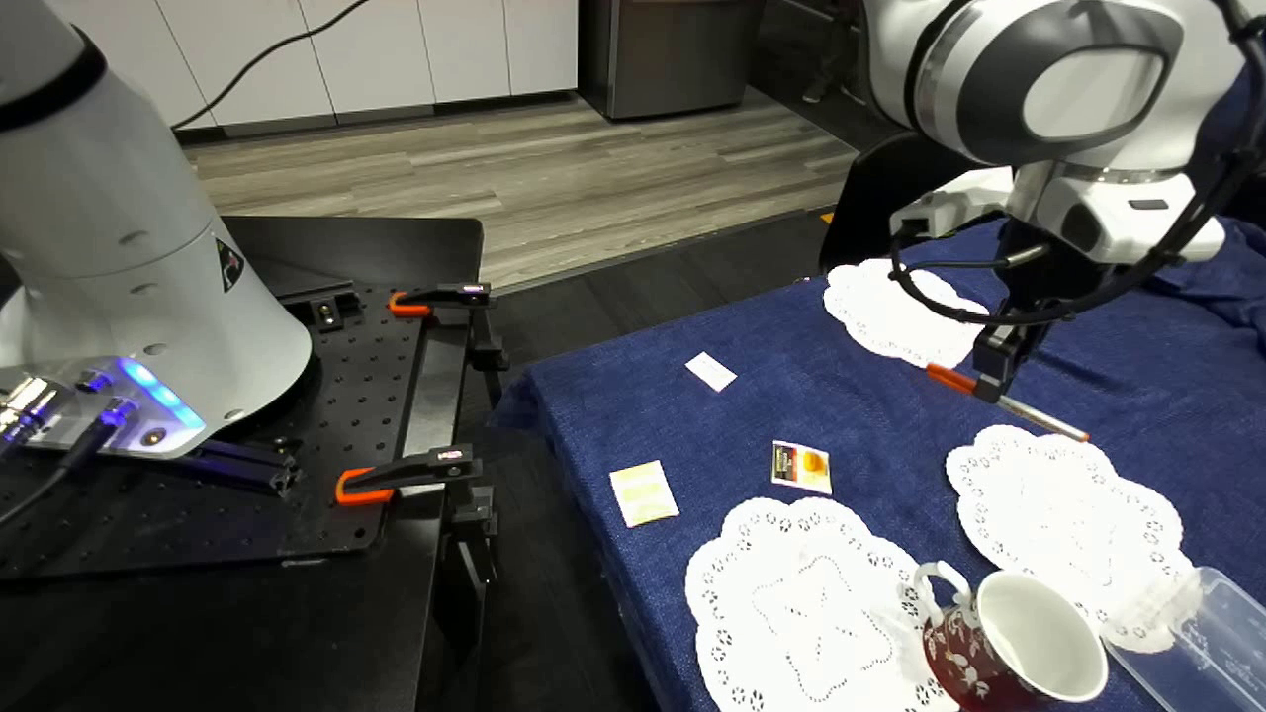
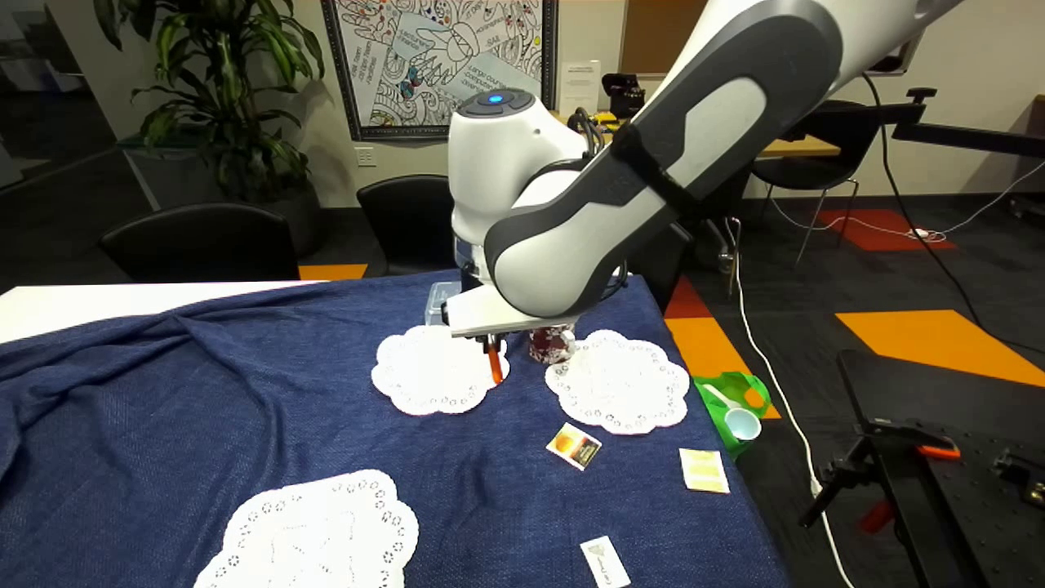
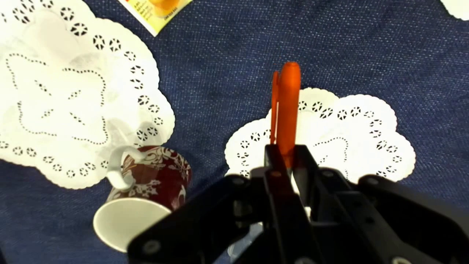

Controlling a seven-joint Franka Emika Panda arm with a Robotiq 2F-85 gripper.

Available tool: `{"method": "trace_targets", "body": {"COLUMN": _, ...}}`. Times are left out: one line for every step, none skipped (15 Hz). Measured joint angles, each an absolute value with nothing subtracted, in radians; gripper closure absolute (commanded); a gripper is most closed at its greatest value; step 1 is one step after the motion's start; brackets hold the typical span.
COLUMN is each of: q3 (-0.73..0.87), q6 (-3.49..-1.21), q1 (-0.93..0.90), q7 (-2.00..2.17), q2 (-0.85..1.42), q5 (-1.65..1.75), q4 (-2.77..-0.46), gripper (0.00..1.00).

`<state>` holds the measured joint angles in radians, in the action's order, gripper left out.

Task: Put the marker into the mug.

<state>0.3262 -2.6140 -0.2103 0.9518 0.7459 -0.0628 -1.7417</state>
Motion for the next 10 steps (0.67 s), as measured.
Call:
{"method": "trace_targets", "body": {"q3": 0.326, "q6": -2.609, "q1": -0.208, "q7": 0.952, "q2": 0.732, "q5": -0.051, "q4": -1.744, "gripper": 0.97}}
{"method": "trace_targets", "body": {"q3": 0.321, "q6": -2.602, "q1": -0.203, "q7": 0.942, "q2": 0.717, "q5": -0.045, "q4": -1.748, "gripper": 0.86}}
{"method": "trace_targets", "body": {"q3": 0.318, "q6": -2.6, "q1": -0.2, "q7": 0.942, "q2": 0.71, "q5": -0.043, "q4": -1.748, "gripper": 0.86}}
{"method": "trace_targets", "body": {"q3": 0.318, "q6": -2.6, "q1": -0.199, "q7": 0.942, "q2": 0.711, "q5": -0.043, "q4": -1.748, "gripper": 0.86}}
{"method": "trace_targets", "body": {"q3": 0.318, "q6": -2.6, "q1": -0.198, "q7": 0.942, "q2": 0.715, "q5": -0.043, "q4": -1.747, "gripper": 0.86}}
{"method": "trace_targets", "body": {"q3": 0.317, "q6": -2.6, "q1": -0.198, "q7": 0.943, "q2": 0.719, "q5": -0.043, "q4": -1.747, "gripper": 0.86}}
{"method": "trace_targets", "body": {"q3": 0.316, "q6": -2.6, "q1": -0.198, "q7": 0.943, "q2": 0.722, "q5": -0.043, "q4": -1.747, "gripper": 0.86}}
{"method": "trace_targets", "body": {"q3": 0.316, "q6": -2.6, "q1": -0.198, "q7": 0.943, "q2": 0.723, "q5": -0.043, "q4": -1.747, "gripper": 0.97}}
{"method": "trace_targets", "body": {"q3": 0.315, "q6": -2.6, "q1": -0.198, "q7": 0.943, "q2": 0.723, "q5": -0.043, "q4": -1.747, "gripper": 0.97}}
{"method": "trace_targets", "body": {"q3": 0.314, "q6": -2.6, "q1": -0.197, "q7": 0.943, "q2": 0.723, "q5": -0.043, "q4": -1.747, "gripper": 0.97}}
